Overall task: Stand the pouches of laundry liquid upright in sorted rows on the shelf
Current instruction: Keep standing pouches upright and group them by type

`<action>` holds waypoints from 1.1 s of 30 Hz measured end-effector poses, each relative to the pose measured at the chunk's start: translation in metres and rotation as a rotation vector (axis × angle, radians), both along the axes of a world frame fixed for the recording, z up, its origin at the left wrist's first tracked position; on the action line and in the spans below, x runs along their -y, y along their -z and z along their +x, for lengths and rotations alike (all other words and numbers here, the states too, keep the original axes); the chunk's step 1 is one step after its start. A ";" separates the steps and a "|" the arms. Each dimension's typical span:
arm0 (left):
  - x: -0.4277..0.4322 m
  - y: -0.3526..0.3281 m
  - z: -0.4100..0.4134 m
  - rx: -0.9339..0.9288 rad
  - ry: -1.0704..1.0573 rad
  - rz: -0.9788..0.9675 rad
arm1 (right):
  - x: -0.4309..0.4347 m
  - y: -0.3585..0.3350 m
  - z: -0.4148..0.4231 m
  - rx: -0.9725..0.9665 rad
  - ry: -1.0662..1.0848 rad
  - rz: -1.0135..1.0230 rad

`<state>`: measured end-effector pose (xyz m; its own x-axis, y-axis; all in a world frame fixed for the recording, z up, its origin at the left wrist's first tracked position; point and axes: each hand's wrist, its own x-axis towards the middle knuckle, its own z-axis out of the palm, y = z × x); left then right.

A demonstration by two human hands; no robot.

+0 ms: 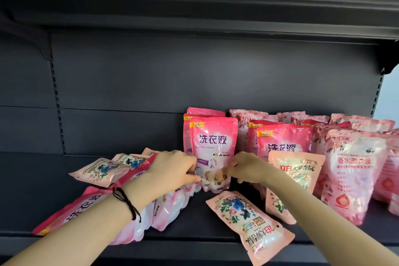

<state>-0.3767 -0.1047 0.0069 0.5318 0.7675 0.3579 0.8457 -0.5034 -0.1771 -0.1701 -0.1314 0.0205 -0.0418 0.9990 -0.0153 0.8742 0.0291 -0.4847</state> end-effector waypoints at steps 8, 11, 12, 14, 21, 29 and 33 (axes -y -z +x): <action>0.038 0.017 0.014 -0.035 0.207 -0.096 | 0.061 0.011 0.013 0.143 -0.080 0.061; 0.059 0.026 0.016 0.051 0.222 -0.192 | 0.087 0.025 0.031 0.113 -0.056 0.039; 0.066 0.030 0.017 0.065 0.221 -0.213 | 0.095 0.030 0.038 0.105 -0.046 0.035; 0.080 0.038 0.020 0.092 0.209 -0.257 | 0.110 0.039 0.052 0.102 -0.020 0.018; 0.108 0.073 0.038 0.309 0.205 -0.325 | 0.133 0.077 0.072 0.121 0.207 -0.078; 0.095 0.081 0.053 0.568 0.221 -0.414 | 0.125 0.098 0.051 -0.235 0.336 0.080; 0.087 0.088 0.054 0.653 0.260 -0.513 | 0.119 0.100 0.046 -0.627 0.426 0.159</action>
<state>-0.3222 -0.1915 -0.0813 0.5219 0.8003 0.2954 0.5461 -0.5794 0.6050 -0.1241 -0.2502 -0.0792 0.3929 0.9191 0.0288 0.3890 -0.1377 -0.9109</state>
